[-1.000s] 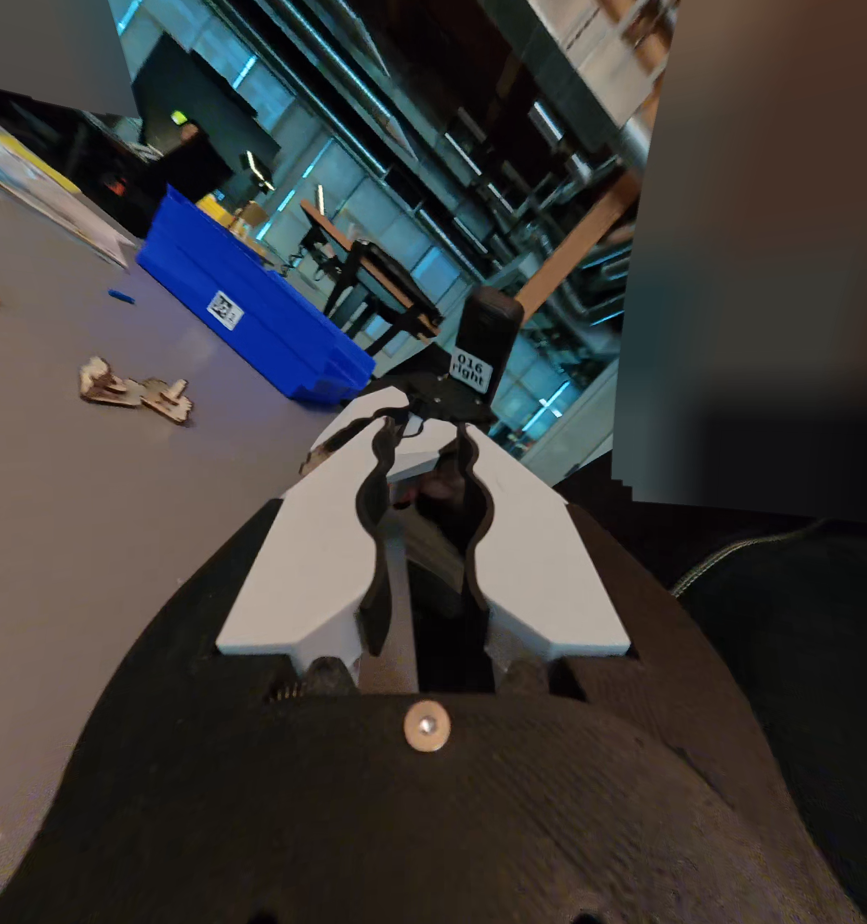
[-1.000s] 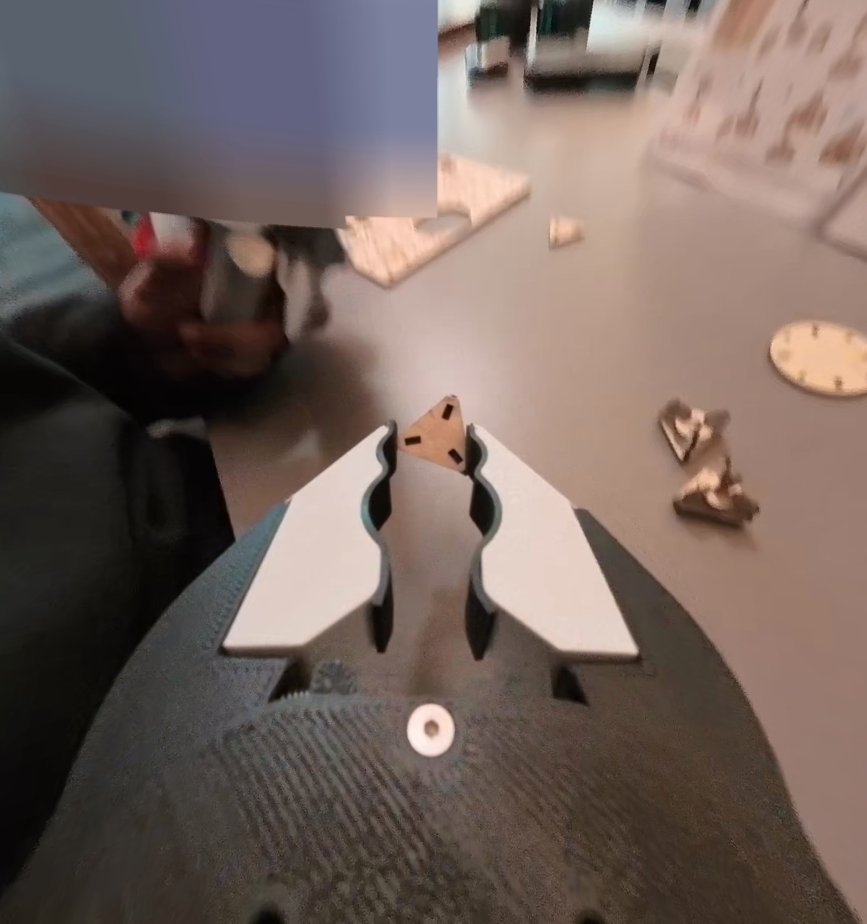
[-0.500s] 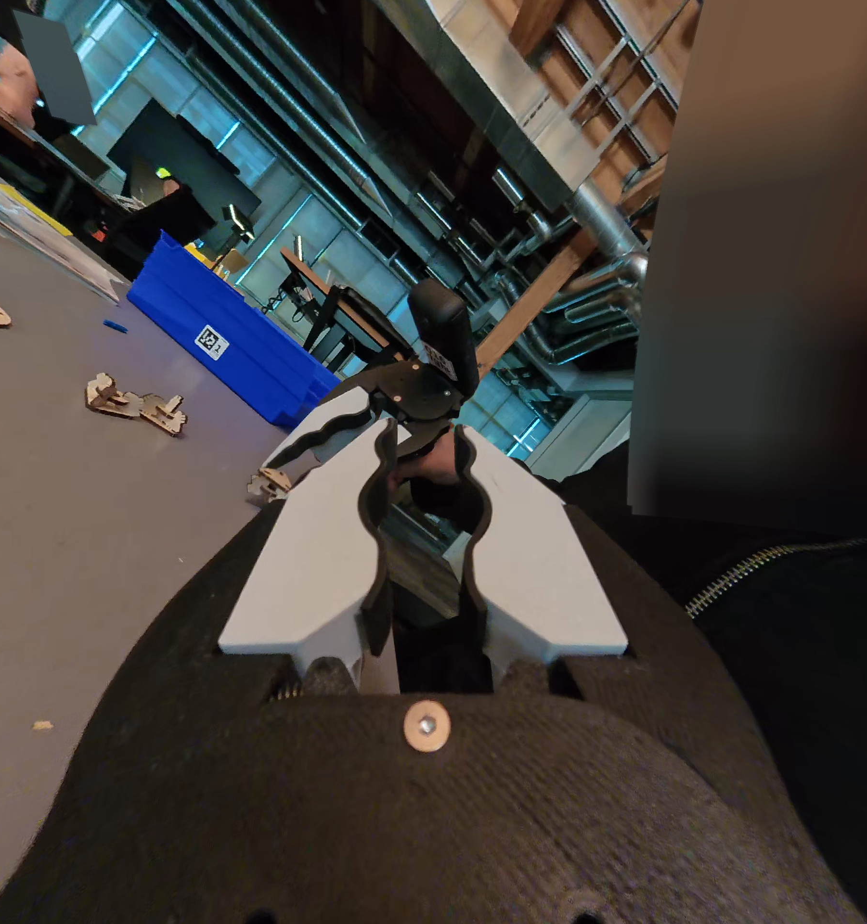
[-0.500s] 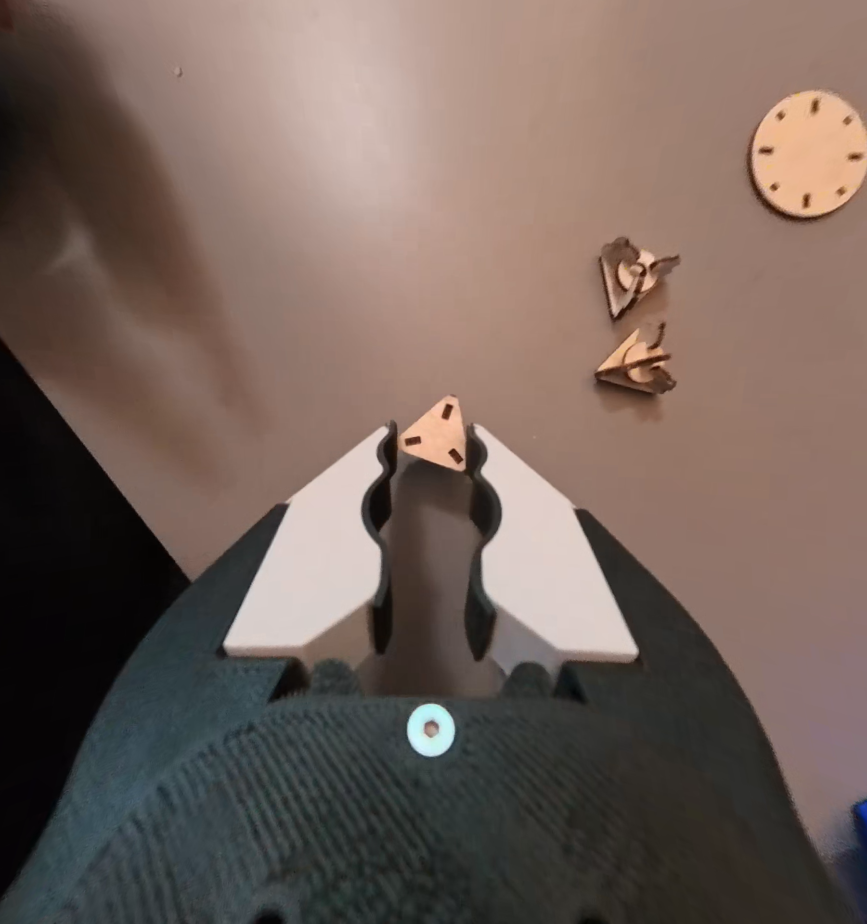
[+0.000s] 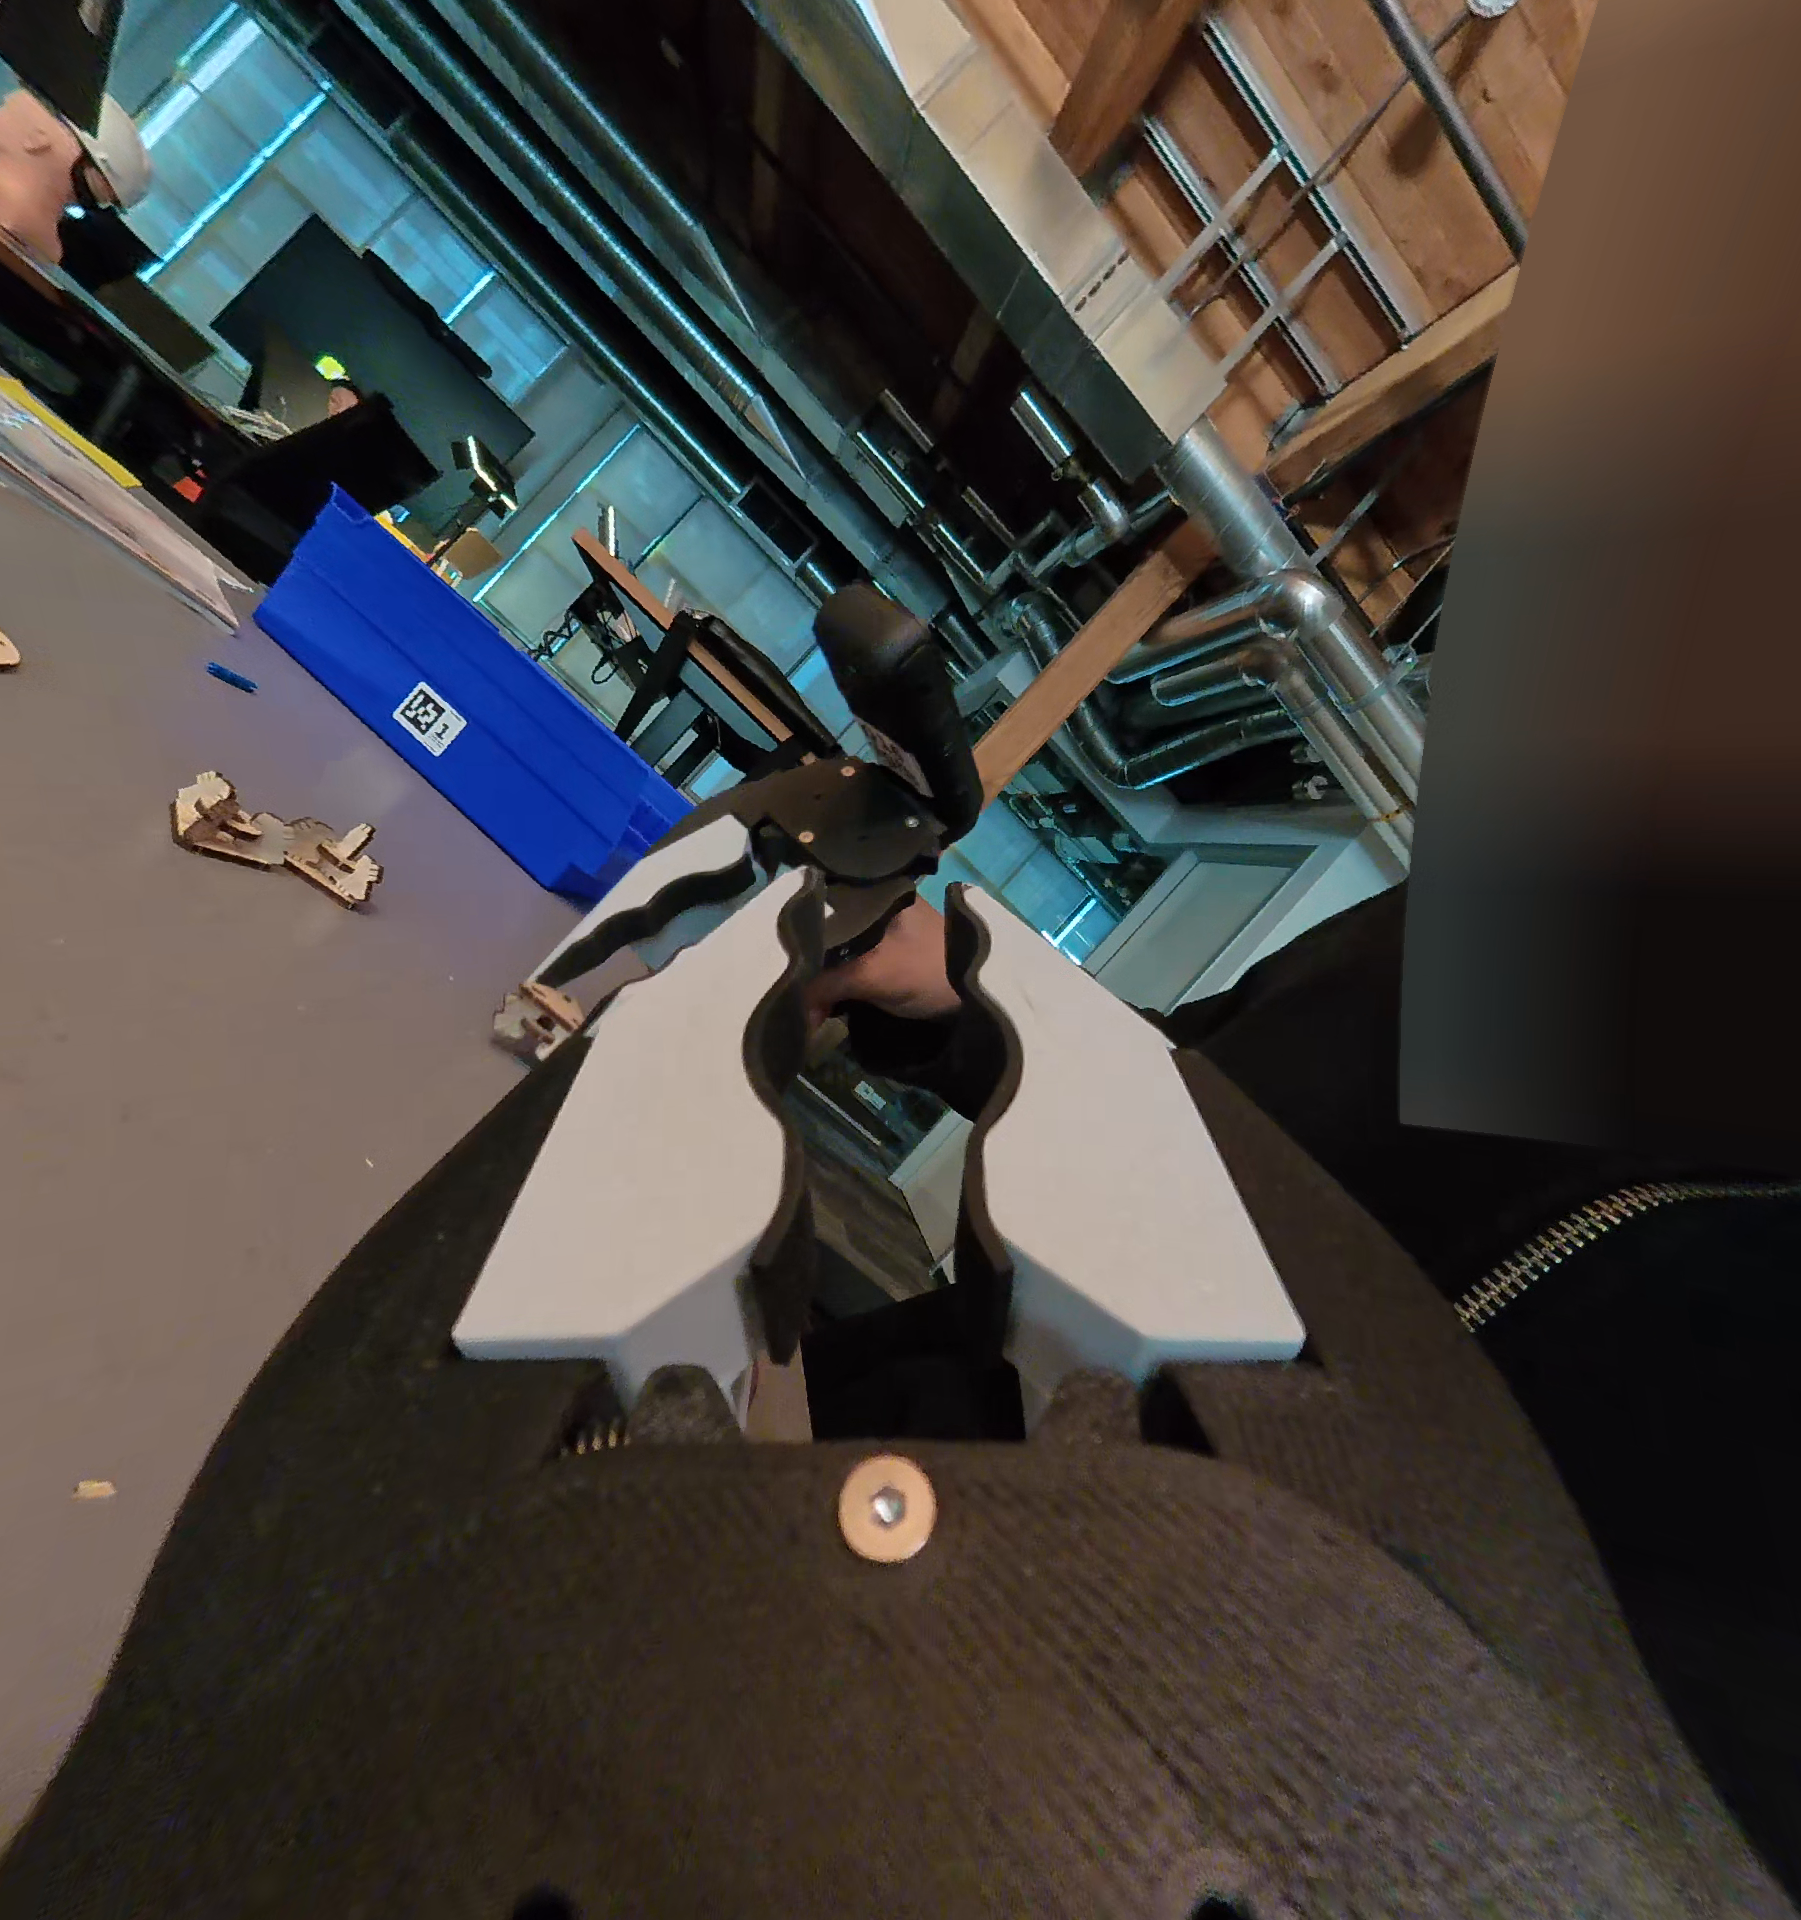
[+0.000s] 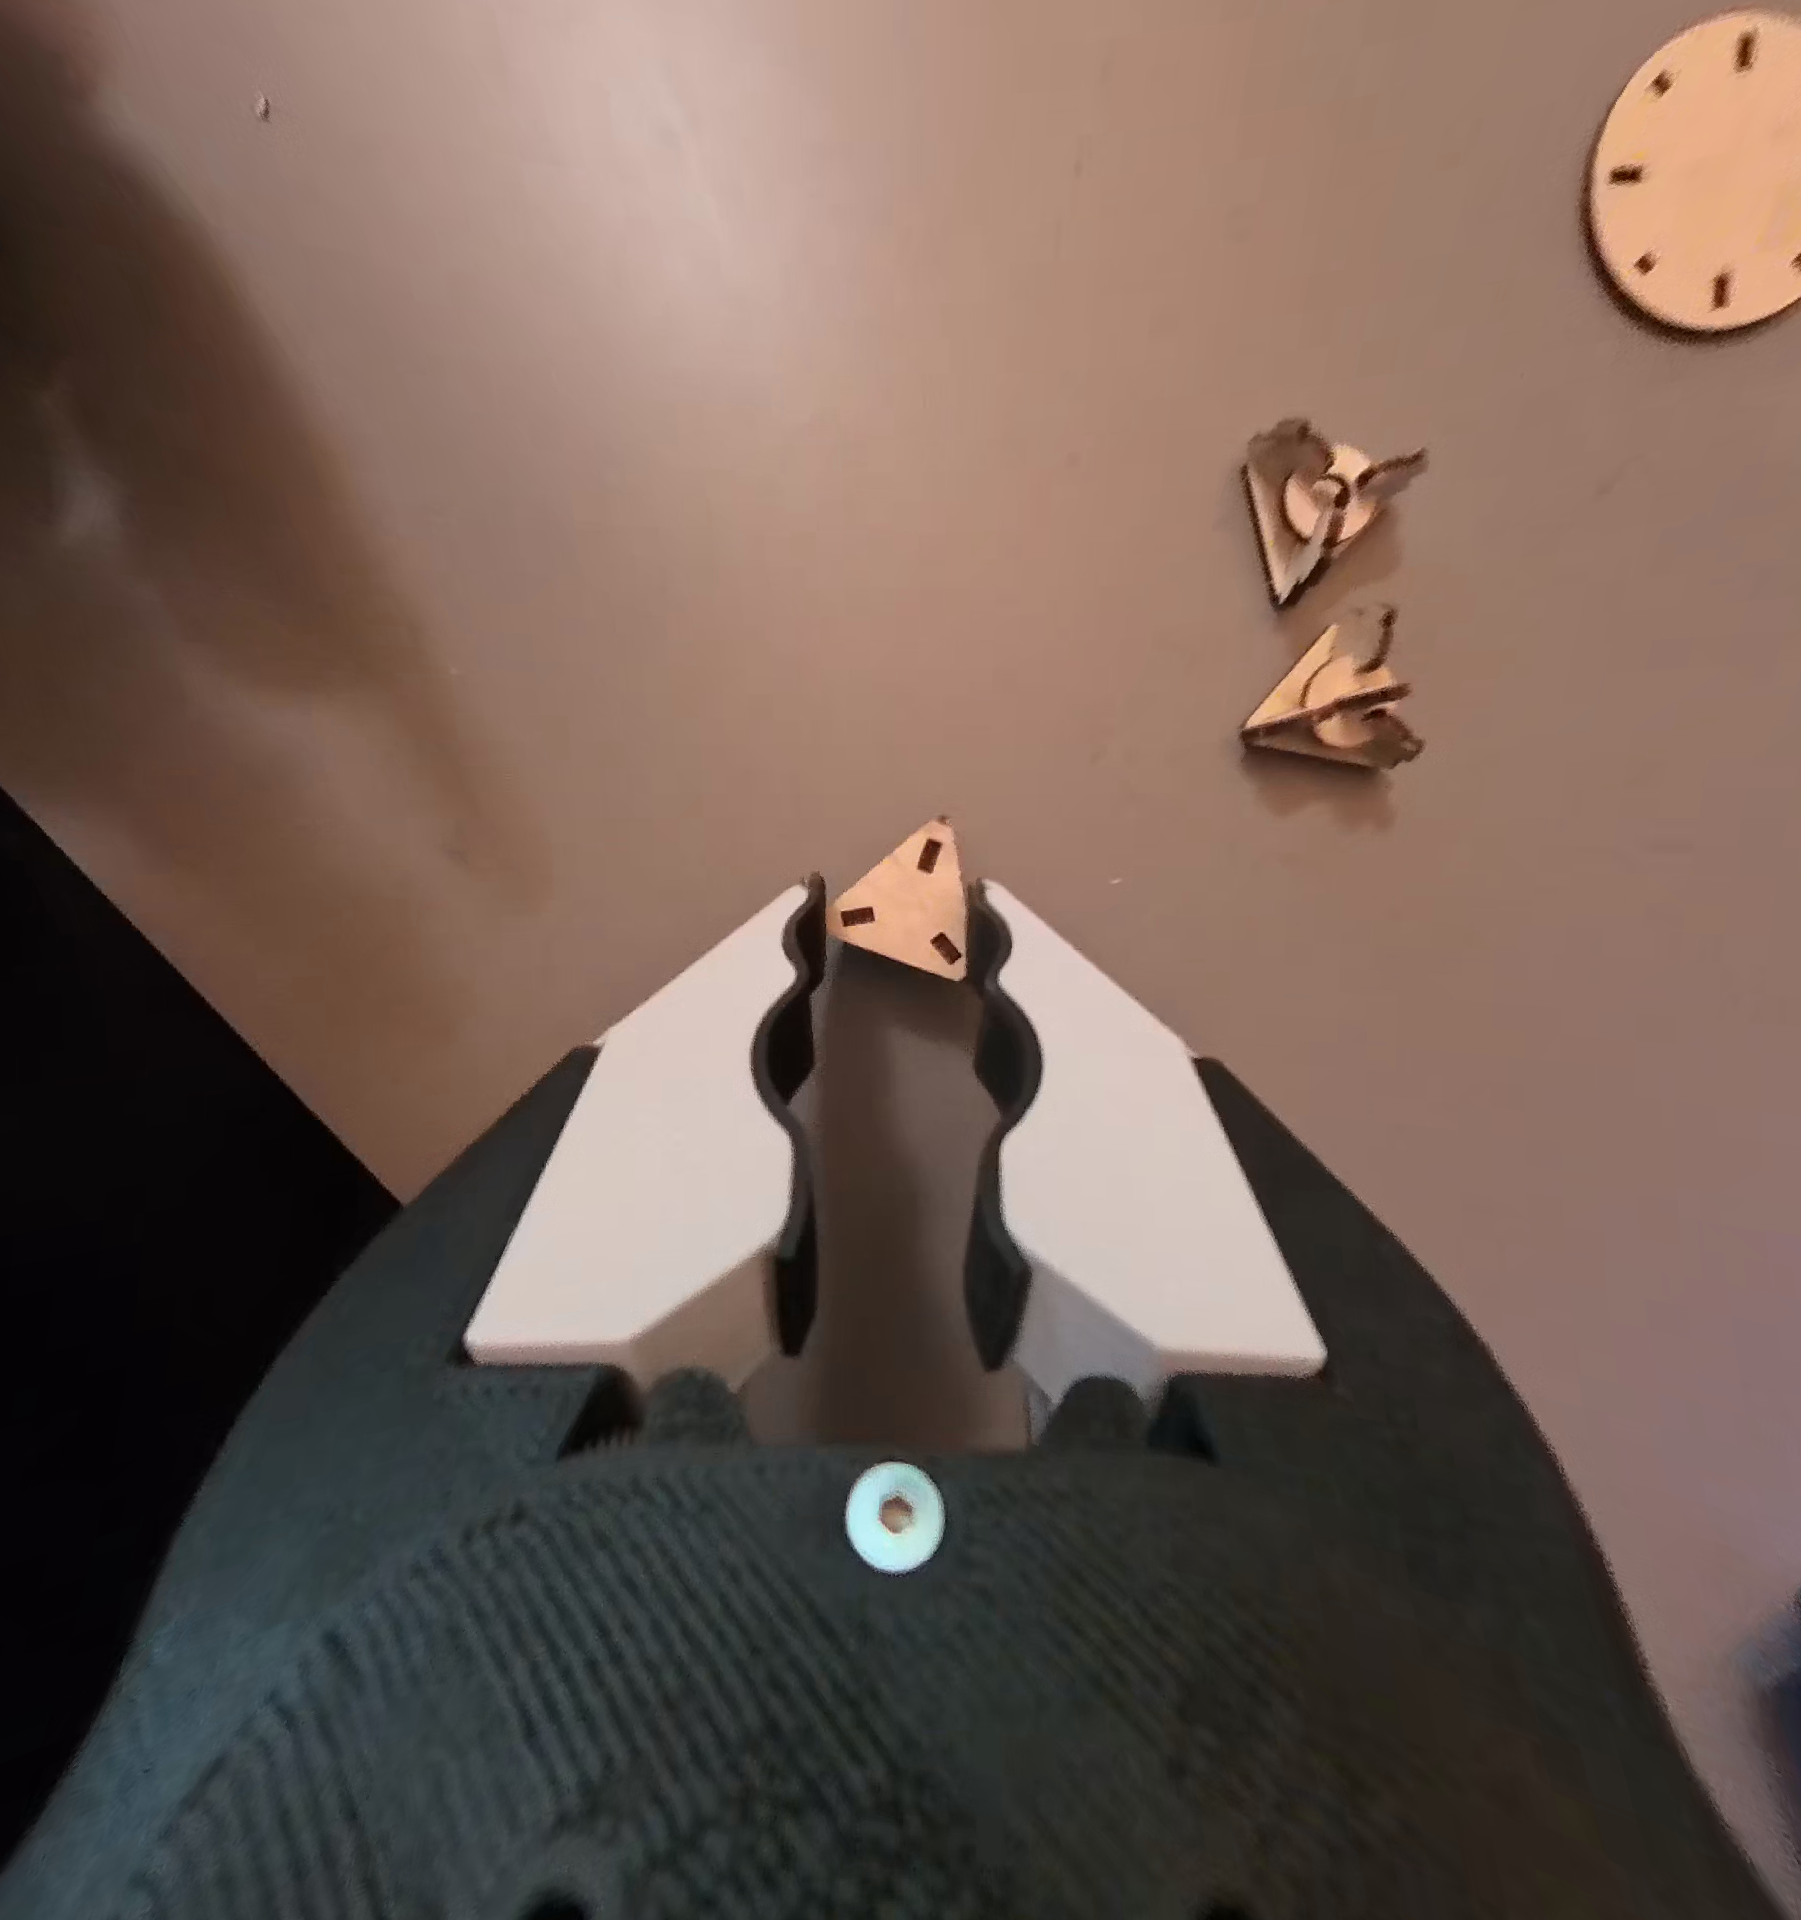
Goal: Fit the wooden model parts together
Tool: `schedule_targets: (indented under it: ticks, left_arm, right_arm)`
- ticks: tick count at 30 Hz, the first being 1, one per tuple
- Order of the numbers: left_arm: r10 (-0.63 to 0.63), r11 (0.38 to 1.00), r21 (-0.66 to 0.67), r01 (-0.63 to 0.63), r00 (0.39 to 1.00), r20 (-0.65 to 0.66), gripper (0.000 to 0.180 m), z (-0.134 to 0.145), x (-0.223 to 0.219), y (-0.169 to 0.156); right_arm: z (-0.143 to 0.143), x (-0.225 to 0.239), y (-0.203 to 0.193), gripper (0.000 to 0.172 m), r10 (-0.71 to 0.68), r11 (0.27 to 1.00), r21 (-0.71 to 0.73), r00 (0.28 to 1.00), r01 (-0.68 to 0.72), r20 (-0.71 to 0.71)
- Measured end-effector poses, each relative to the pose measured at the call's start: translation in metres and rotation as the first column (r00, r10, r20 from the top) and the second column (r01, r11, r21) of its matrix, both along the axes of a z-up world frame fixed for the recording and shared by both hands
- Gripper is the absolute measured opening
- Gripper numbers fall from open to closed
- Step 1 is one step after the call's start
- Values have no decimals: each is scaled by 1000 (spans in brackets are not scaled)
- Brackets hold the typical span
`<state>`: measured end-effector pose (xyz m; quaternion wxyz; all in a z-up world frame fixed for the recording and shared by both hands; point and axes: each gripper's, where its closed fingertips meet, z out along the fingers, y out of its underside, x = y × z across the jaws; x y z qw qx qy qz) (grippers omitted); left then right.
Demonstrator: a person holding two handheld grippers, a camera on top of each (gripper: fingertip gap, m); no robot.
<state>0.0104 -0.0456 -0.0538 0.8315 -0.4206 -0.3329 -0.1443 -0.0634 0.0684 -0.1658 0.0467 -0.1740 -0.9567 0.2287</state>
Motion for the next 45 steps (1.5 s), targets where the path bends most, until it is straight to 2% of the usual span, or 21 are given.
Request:
schedule_targets:
  ticks: [6, 23, 25, 27, 31, 33, 36, 42, 45]
  left_arm:
    - [-2, 1000, 5, 2, 1000, 5, 21, 0, -1, 0]
    - [8, 1000, -9, -7, 1000, 13, 21, -2, -2, 0]
    - [6, 1000, -9, -6, 1000, 14, 21, -2, -2, 1]
    - [7, 1000, -10, -7, 1000, 15, 21, -2, -2, 1]
    - [9, 1000, -16, -9, 1000, 16, 21, -3, -2, 1]
    - [11, 1000, -21, -11, 1000, 17, 21, -3, -2, 2]
    - [18, 999, -39, -17, 1000, 18, 21, -5, -3, 3]
    - [41, 988, -153, -32, 998, 53, 22, -16, -7, 16]
    - [69, 958, -283, -36, 992, 108, 22, -31, -15, 30]
  right_arm:
    - [-5, 3, 0, 25, -20, 1000, -19, 999, 20, 46]
    - [-5, 3, 1, 26, -19, 999, -44, 1000, 20, 12]
    - [-5, 3, 1, 46, -29, 998, -54, 999, 30, 19]
    - [1, 1, 0, 55, -36, 995, -88, 999, 36, 5]
    - [22, -10, -3, 45, -53, 980, -197, 995, 37, -80]
    - [29, -14, -2, 31, -64, 969, -244, 992, 35, -113]
    - [33, -12, -4, 0, -60, 951, -309, 989, 15, -136]
    - [40, -11, -10, 0, -41, 936, -346, 950, -72, -309]
    - [35, -9, -10, 0, -25, 938, -335, 951, -84, -308]
